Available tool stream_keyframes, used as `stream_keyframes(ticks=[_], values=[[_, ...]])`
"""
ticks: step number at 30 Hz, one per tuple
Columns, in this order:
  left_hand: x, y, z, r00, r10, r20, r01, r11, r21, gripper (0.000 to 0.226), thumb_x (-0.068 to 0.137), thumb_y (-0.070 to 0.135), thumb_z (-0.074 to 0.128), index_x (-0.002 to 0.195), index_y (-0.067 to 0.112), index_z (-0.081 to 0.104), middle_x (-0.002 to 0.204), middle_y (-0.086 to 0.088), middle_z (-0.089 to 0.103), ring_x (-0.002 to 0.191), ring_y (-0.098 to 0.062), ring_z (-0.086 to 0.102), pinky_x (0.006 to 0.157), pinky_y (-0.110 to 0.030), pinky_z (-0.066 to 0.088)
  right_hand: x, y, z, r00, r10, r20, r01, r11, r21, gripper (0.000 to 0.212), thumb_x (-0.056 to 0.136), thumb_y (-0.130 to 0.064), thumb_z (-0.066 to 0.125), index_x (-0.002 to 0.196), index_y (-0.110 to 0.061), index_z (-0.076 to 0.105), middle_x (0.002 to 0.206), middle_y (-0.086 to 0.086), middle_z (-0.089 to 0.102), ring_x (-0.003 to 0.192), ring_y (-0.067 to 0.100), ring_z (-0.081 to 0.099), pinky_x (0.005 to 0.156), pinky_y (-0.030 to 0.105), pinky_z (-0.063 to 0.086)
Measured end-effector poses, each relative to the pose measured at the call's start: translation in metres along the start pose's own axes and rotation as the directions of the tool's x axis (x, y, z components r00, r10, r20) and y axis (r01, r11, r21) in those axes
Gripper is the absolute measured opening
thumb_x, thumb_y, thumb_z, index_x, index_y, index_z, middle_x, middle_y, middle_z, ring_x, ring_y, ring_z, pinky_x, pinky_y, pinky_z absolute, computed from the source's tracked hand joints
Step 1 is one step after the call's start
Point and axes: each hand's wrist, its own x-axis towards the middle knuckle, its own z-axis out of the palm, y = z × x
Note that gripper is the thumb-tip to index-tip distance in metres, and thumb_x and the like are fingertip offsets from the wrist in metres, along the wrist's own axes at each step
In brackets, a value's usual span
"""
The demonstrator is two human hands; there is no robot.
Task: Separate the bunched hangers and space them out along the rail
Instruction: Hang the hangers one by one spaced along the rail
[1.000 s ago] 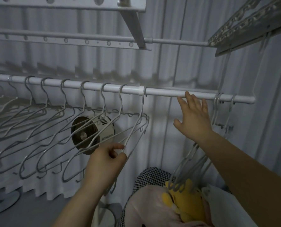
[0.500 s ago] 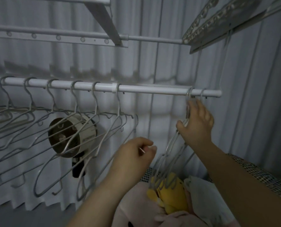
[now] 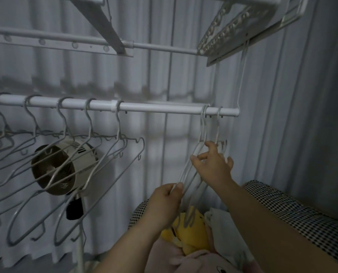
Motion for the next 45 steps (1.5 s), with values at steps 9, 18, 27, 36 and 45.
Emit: stream_keyframes(ticks=[9, 18, 27, 36, 45], values=[[-0.003, -0.003, -0.014, 0.993, -0.003, -0.115, 0.021, 0.986, 0.164, 0.027, 0.098, 0.026, 0.033, 0.071, 0.025, 0.040, 0.071, 0.003, 0.045, 0.060, -0.007, 0.041, 0.049, -0.016, 0.030, -0.004, -0.004, -0.003, 0.998, -0.049, -0.043, 0.039, 0.977, -0.210, 0.042, 0.089, -0.025, 0.049, 0.130, -0.022, 0.044, 0.125, -0.001, 0.056, 0.131, 0.022, 0.030, 0.114, 0.047, -0.006], [-0.014, -0.013, -0.051, 0.926, 0.163, -0.339, -0.056, 0.951, 0.304, 0.024, 0.097, 0.020, 0.035, 0.112, 0.017, 0.054, 0.093, 0.001, 0.060, 0.083, -0.013, 0.052, 0.062, -0.022, 0.035, 0.019, -0.035, -0.004, 0.897, -0.416, -0.149, 0.383, 0.900, -0.206, 0.052, 0.083, -0.013, 0.036, 0.133, -0.004, 0.045, 0.149, 0.017, 0.029, 0.136, 0.035, 0.029, 0.114, 0.041, 0.019], [-0.031, -0.018, -0.081, 0.878, 0.105, -0.466, 0.030, 0.962, 0.273, 0.035, 0.097, 0.019, 0.037, 0.128, 0.012, 0.050, 0.128, -0.006, 0.056, 0.115, -0.017, 0.051, 0.079, -0.014, 0.031, 0.048, -0.065, 0.002, 0.903, -0.428, 0.024, 0.380, 0.773, -0.508, 0.062, 0.092, -0.012, 0.039, 0.146, -0.015, 0.009, 0.158, 0.004, 0.000, 0.145, 0.021, -0.001, 0.116, 0.039, -0.011], [-0.033, -0.028, -0.091, 0.855, 0.074, -0.513, 0.036, 0.979, 0.200, 0.034, 0.097, 0.017, 0.035, 0.126, 0.010, 0.050, 0.062, 0.000, 0.057, 0.053, -0.008, 0.049, 0.052, -0.017, 0.038, 0.045, -0.066, 0.005, 0.912, -0.408, 0.038, 0.367, 0.774, -0.516, 0.061, 0.092, -0.014, 0.039, 0.146, -0.015, 0.010, 0.157, 0.005, 0.000, 0.145, 0.022, 0.000, 0.116, 0.042, -0.012], [-0.032, -0.025, -0.084, 0.868, 0.115, -0.483, 0.025, 0.961, 0.274, 0.034, 0.096, 0.013, 0.036, 0.126, 0.010, 0.052, 0.056, 0.006, 0.052, 0.053, -0.004, 0.050, 0.058, -0.001, 0.040, 0.045, -0.066, 0.004, 0.915, -0.400, 0.046, 0.365, 0.776, -0.515, 0.063, 0.091, -0.016, 0.041, 0.146, -0.015, 0.009, 0.157, 0.005, -0.001, 0.145, 0.023, 0.000, 0.116, 0.044, -0.012]])
